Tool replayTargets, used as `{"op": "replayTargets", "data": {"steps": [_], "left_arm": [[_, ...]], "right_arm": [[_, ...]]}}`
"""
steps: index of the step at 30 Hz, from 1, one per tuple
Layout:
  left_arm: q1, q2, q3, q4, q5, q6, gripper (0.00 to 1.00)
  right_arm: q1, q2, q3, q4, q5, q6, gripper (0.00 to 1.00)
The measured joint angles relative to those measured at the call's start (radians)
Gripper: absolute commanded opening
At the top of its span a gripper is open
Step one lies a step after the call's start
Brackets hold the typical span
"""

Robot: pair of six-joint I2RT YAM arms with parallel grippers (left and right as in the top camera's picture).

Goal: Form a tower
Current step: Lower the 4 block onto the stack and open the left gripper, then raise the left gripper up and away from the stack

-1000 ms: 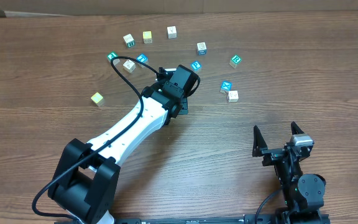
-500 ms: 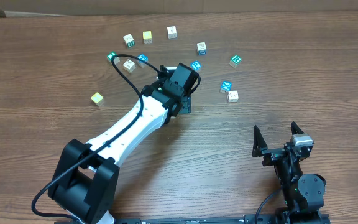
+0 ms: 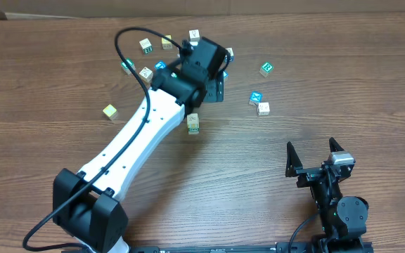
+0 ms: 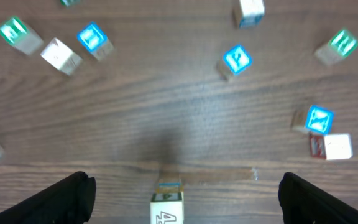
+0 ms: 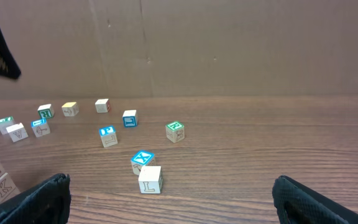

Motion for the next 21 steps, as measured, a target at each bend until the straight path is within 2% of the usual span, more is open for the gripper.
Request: {"op": "replayTargets", "data": {"steps": [21], "left_arm": [[0.021,0.0,0.031,-0.01,0.0,0.003,1.0]], "right_arm": [[0.0,0.0,0.0,0.0,0.0,0.0,1.0]]}}
